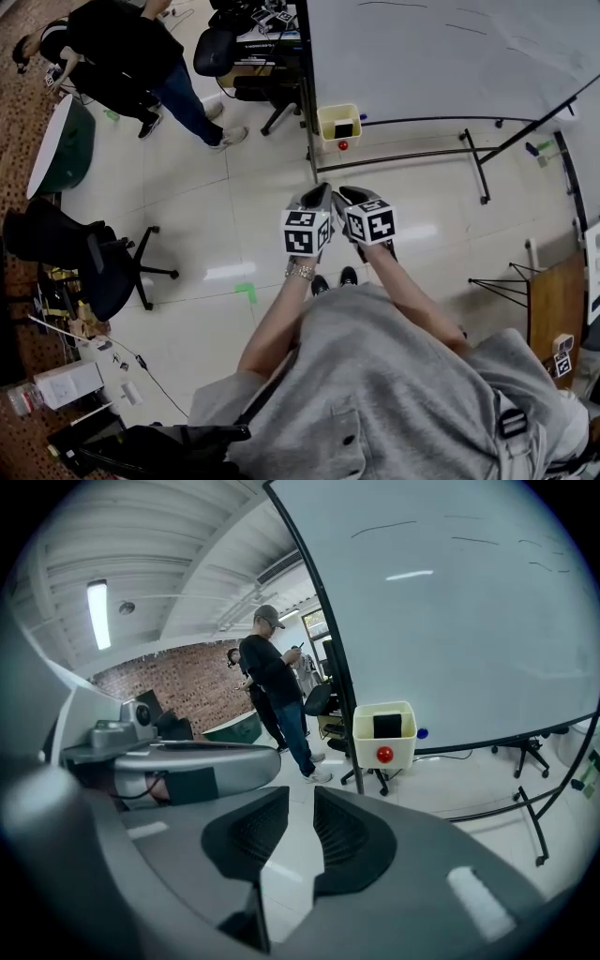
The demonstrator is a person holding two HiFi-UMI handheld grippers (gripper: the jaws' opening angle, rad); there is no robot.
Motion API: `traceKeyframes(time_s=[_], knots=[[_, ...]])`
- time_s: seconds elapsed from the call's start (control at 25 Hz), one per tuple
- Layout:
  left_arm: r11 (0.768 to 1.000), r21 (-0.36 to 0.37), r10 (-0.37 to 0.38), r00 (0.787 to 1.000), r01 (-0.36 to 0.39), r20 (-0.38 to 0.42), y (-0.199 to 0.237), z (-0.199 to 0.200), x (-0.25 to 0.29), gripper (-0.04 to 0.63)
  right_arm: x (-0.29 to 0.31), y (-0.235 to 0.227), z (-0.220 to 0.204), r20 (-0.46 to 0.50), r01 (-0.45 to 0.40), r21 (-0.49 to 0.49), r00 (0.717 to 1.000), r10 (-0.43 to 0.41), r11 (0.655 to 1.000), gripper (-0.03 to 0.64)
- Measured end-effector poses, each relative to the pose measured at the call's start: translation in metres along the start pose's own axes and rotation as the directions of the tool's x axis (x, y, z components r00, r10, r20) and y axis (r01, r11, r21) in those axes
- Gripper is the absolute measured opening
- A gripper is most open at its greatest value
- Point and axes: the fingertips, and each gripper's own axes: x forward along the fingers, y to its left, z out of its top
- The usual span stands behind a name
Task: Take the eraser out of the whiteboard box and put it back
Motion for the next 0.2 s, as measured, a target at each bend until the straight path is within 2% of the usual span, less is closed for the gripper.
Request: traceKeyframes(time_s=[0.2], knots=[[1.0,-0.012,-0.009,1.0,0.01,0.002,-0.0019,-0.0031,-0.0055,0.005,-0.005,0.0017,-0.0101,-0.014,0.013,0.004,1.0,-0.013,1.0,0.089]])
